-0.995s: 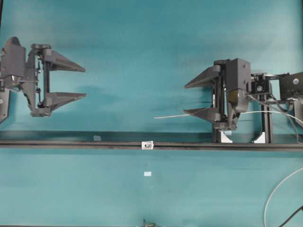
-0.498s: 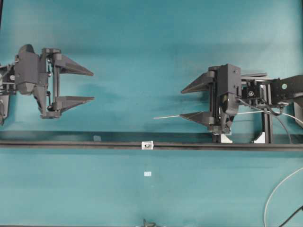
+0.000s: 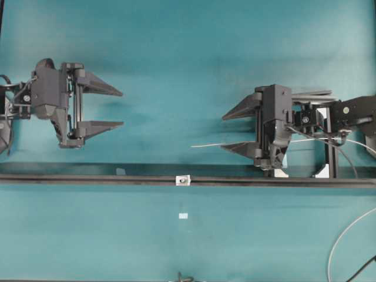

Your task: Insert the wire through the hole in the metal fitting marked with a red label.

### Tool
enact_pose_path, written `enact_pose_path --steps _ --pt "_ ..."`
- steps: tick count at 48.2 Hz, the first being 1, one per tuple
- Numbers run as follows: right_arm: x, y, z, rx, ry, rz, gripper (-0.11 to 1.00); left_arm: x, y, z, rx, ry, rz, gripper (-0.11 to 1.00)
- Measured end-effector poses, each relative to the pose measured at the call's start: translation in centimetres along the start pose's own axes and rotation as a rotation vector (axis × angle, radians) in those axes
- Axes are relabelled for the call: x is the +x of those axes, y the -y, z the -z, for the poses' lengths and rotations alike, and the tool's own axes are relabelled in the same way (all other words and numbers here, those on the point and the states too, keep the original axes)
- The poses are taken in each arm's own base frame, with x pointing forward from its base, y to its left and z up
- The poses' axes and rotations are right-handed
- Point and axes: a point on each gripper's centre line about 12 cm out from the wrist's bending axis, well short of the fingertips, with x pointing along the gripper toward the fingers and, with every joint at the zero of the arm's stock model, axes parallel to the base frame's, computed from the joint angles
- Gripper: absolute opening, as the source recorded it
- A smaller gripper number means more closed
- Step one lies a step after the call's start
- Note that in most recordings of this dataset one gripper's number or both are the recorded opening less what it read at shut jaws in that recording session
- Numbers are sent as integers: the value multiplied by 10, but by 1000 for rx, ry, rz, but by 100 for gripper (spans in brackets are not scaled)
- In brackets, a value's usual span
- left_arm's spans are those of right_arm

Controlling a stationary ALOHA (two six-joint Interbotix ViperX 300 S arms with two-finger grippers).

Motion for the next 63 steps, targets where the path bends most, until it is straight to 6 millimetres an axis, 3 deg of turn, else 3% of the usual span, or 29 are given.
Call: enact_pose_path --steps 21,44,63 --pt "5 1 10 18 -34 6 90 0 0 1 1 -3 1 88" --pt "7 2 12 19 -42 9 68 1 0 1 0 -5 0 88" --pt "11 2 13 18 -47 10 67 1 0 1 0 -5 0 87"
